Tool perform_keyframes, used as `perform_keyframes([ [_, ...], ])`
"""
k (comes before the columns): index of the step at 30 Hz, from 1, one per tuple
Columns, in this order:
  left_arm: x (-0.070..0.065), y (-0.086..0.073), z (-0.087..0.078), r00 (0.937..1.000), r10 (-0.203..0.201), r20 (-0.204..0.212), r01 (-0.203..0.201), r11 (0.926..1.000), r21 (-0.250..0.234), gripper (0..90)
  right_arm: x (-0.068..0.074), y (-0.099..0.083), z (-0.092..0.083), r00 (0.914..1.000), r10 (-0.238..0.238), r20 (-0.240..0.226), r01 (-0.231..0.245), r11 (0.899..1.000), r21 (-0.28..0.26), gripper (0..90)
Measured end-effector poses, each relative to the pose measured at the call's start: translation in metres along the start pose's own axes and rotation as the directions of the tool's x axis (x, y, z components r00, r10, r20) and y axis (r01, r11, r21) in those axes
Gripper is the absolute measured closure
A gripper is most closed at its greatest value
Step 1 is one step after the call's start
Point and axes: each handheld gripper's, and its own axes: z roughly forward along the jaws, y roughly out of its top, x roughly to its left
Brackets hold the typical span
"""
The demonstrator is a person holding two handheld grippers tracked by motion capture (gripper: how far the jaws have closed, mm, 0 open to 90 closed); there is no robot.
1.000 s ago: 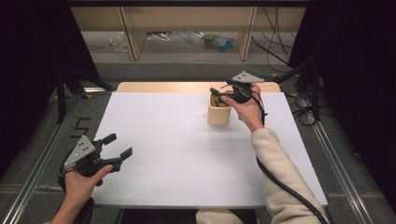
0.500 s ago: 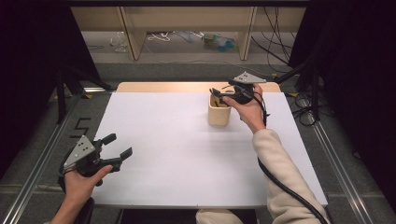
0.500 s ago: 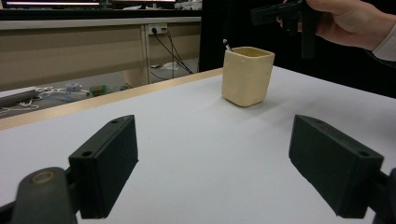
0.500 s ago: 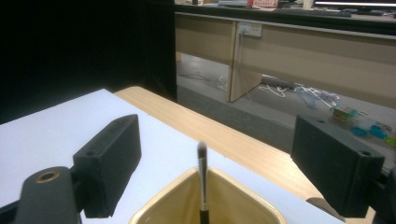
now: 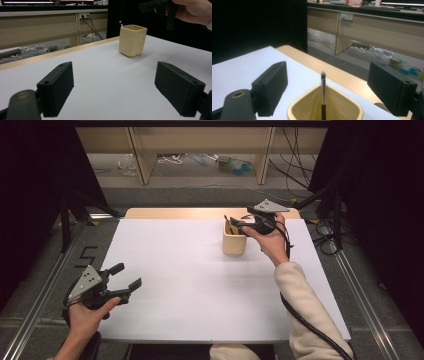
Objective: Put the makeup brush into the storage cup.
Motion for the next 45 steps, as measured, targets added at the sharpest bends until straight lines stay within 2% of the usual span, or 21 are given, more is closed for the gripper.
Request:
perform_keyframes([
  [2,0.0,0.0,0.0,1.0,-0.001,0.001,0.001,1.0,0.0,15.3,0.001,0.0,-0.004,0.9999,-0.002,-0.014,0.002,1.0,0.002,17.7],
  [7,0.0,0.0,0.0,1.0,0.001,0.0,-0.001,1.0,-0.001,15.3,0.004,0.001,-0.011,0.9999,-0.001,-0.011,0.001,1.0,-0.011,17.7],
  [16,0.0,0.0,0.0,1.0,0.0,0.001,0.0,1.0,-0.002,15.4,0.01,0.001,-0.022,0.9996,-0.012,-0.024,0.012,1.0,0.002,18.5],
  [23,0.0,0.0,0.001,1.0,0.0,0.0,0.0,1.0,-0.001,15.4,0.01,-0.001,-0.032,0.9996,-0.015,-0.024,0.014,1.0,-0.017,18.6],
  [45,-0.001,0.001,0.0,1.0,0.009,0.0,-0.009,0.9999,-0.005,15.4,0.025,-0.017,-0.076,0.9984,-0.025,-0.052,0.024,1.0,-0.016,18.6],
])
